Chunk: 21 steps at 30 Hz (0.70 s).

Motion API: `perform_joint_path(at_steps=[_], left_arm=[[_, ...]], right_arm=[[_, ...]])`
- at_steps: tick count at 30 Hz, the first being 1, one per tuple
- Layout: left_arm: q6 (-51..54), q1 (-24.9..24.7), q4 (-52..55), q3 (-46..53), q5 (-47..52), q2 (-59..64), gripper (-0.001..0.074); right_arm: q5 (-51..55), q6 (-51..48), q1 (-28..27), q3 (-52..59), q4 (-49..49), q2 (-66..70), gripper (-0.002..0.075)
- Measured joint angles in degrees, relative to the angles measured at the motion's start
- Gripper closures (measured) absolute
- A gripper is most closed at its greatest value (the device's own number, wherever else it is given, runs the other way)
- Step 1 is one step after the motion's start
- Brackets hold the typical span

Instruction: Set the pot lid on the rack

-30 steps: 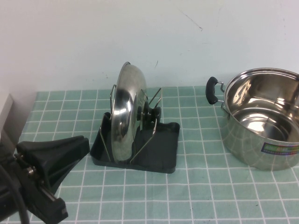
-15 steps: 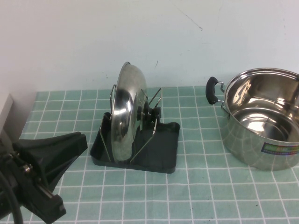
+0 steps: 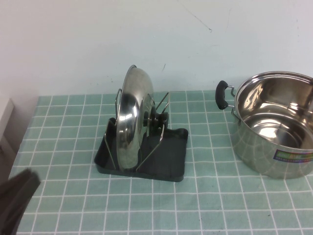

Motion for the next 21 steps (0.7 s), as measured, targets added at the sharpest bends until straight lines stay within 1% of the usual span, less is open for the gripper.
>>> perform_joint_path(at_steps=[2, 6, 11, 16, 17, 19, 21], left_arm=[[2.2, 0.8, -0.1, 3.8, -1.5, -5.2, 0.0736], [7.0, 1.6, -0.2, 12.0, -4.6, -11.9, 0.0736], [8.8, 1.6, -3.6, 19.6, -10.4, -13.6, 0.0736], [9.7, 1.6, -7.4, 20.0, -14.3, -13.7, 0.0736], [9.7, 1.6, -6.7, 20.0, -14.7, -13.7, 0.0736], [6.3, 1.9, -1.9, 20.0, -15.1, -13.9, 0.0736], [-5.2, 3.0, 9.2, 20.0, -14.7, -14.5, 0.0736]], right_arm=[[0.0, 0.0, 0.0, 0.0, 0.0, 0.0, 0.0727], [0.0, 0.1, 0.0, 0.0, 0.0, 0.0, 0.0727], [-0.1, 0.1, 0.0, 0.0, 0.0, 0.0, 0.0727], [-0.1, 0.1, 0.0, 0.0, 0.0, 0.0, 0.0727], [-0.1, 0.1, 0.0, 0.0, 0.0, 0.0, 0.0727], [-0.1, 0.1, 0.0, 0.0, 0.0, 0.0, 0.0727], [-0.1, 0.1, 0.0, 0.0, 0.0, 0.0, 0.0727]])
